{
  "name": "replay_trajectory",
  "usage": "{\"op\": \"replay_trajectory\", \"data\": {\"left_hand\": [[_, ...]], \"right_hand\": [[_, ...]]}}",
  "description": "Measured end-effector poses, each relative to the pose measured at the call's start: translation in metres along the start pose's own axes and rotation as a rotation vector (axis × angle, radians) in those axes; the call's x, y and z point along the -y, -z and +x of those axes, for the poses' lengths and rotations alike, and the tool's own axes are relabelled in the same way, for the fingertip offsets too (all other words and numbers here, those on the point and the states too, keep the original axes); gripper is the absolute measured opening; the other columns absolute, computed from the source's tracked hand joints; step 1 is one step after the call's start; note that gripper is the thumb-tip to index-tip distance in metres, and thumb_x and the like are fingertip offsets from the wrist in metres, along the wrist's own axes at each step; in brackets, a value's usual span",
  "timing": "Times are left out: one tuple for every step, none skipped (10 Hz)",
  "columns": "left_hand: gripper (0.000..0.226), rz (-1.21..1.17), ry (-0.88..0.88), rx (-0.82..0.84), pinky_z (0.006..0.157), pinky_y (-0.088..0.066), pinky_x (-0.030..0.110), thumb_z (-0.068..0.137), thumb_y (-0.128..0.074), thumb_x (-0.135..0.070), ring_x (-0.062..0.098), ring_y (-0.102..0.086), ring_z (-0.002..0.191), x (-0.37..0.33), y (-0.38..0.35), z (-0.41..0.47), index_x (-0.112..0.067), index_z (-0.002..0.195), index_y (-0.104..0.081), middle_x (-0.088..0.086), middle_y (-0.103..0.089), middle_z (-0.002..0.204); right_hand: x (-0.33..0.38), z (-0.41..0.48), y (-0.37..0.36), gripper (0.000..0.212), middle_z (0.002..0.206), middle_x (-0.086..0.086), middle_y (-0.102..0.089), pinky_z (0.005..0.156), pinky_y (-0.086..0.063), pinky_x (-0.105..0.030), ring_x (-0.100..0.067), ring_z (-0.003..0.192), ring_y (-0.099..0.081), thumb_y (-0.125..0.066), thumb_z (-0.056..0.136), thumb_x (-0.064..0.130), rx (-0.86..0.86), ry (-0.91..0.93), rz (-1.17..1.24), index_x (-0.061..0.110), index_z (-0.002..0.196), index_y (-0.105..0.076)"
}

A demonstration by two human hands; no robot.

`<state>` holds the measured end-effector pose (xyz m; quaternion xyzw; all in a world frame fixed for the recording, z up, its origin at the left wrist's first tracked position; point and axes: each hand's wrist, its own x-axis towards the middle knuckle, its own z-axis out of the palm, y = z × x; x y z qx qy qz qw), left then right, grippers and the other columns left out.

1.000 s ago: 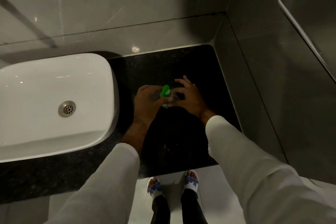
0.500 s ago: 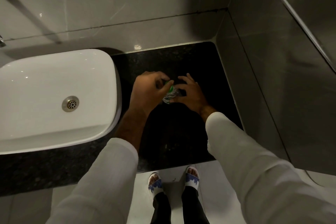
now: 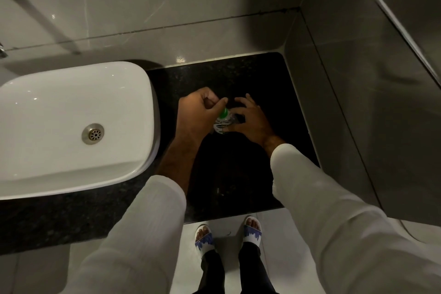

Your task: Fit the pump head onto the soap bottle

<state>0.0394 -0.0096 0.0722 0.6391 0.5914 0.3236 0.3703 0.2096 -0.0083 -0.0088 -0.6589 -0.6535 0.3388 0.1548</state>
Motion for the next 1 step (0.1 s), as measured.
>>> {"op": "replay_trajectory", "data": {"left_hand": [[0.022,-0.046,0.021,0.016,0.075,-0.063,0.041,0.092,-0.076,-0.027,0.026,-0.076,0.079,0.0048,0.0006,0.0047,-0.006,0.088,-0.073,0.01,-0.077,0.083]], "right_hand": [[0.0021,0.0011,-0.0021,0.062,0.164,-0.001,-0.03,0.126,-0.01,-0.055,-0.025,0.157,-0.007,-0.079,0.079,0.041,0.042,0.007,-0.011,0.024,0.135,-0.062]]}}
